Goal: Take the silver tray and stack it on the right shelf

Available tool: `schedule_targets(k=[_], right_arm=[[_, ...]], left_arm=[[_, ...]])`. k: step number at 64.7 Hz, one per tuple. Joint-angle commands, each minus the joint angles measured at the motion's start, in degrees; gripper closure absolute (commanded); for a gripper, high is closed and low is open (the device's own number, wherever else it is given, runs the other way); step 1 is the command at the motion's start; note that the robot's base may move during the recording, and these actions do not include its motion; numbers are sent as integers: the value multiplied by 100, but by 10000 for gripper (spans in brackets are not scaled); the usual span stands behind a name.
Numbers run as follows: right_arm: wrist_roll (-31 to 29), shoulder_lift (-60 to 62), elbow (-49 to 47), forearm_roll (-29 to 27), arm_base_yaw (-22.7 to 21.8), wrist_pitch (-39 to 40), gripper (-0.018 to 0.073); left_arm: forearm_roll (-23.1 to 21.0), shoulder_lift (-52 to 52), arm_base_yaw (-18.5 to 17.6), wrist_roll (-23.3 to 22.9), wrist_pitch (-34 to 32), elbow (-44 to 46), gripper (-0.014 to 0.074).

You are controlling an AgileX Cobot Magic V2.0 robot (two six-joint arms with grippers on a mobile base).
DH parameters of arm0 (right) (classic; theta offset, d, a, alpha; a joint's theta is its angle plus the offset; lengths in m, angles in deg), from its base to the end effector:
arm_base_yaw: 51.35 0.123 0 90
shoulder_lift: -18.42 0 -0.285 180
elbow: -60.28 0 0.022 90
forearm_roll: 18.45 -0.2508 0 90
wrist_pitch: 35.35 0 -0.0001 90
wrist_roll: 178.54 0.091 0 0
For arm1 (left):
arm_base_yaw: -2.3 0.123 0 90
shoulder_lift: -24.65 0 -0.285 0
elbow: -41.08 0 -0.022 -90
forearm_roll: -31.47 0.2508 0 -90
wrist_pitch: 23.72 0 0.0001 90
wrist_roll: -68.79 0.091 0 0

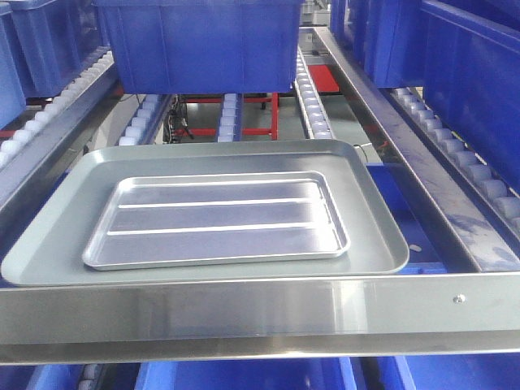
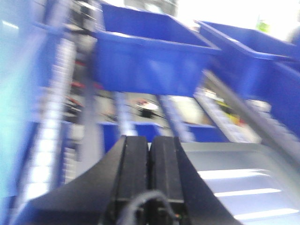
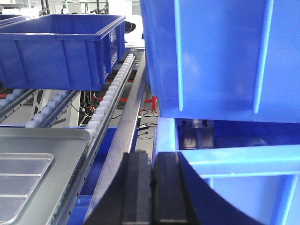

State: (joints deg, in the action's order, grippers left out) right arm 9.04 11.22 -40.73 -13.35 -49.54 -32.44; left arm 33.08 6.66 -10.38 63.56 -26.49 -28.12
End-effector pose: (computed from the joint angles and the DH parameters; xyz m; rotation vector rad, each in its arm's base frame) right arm 0.0564 0.0022 0.2079 0.0049 1.4540 0.0646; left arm 0.0672 -0.0152 0.2540 0.1178 1.4730 -0.2320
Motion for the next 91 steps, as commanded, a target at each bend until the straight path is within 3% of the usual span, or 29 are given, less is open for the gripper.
schedule_targets(k=[1,11,27,50,91], right_arm=[[-29,107,-4,-1,-43,544,509],[-29,107,-4,-1,-43,544,509],[-29,107,-4,-1,-43,544,509],[-29,107,-4,-1,-43,544,509],[-29,107,-4,-1,-43,544,509]], left_arm=[[-273,534,549,343,57,-24,687],[-488,1128,1036,343,898,-338,687],[-449,1147,1073,343,-363,-1135,687],[-217,1157,1002,343,-479,-1120,687],[-217,1157,900,343,-479,-1120,687]])
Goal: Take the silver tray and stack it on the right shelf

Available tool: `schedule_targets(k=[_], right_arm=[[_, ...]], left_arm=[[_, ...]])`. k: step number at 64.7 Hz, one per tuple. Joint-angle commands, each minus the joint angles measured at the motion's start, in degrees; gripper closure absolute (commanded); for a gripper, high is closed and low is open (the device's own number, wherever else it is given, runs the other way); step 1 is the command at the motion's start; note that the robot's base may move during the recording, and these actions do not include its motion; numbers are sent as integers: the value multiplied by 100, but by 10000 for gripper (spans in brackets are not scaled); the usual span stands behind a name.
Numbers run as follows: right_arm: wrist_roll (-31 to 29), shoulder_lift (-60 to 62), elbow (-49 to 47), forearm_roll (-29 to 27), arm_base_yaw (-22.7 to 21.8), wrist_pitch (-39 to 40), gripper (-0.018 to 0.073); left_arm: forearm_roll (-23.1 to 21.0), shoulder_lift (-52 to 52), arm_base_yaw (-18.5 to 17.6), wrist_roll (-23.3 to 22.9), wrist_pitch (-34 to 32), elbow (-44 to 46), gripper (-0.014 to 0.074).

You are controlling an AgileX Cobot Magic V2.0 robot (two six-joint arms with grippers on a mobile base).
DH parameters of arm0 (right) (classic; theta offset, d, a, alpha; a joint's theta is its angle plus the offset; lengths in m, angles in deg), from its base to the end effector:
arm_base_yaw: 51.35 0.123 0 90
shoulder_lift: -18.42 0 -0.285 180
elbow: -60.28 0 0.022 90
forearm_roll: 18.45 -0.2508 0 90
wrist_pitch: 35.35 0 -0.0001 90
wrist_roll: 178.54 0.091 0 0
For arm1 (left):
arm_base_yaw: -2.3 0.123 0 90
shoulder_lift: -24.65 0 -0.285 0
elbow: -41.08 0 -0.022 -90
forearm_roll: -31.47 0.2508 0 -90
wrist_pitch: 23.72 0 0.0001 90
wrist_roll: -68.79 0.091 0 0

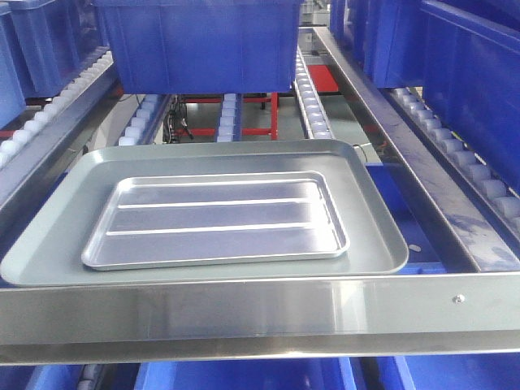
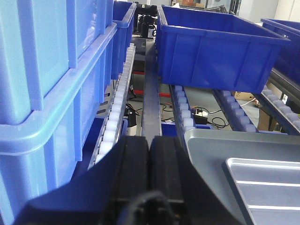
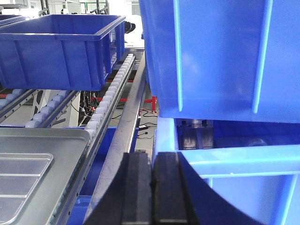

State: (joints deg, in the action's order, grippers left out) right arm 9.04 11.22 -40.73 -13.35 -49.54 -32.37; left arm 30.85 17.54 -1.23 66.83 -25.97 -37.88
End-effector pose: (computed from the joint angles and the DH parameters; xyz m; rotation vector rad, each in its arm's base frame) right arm 0.0564 0.0022 0.2080 0.0048 1.4528 0.0647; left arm 0.0563 -0.0034 0.2071 0.0118 1.4635 -0.0866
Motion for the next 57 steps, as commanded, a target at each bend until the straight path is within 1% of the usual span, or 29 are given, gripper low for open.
schedule_targets(k=[1,57], right_arm=[[-29,107,-4,-1,-43,537,509],[-29,107,-4,-1,-43,537,509]], left_arm=[[5,69,-16,16,-531,-144,687],[5,69,-16,16,-531,-144,687]])
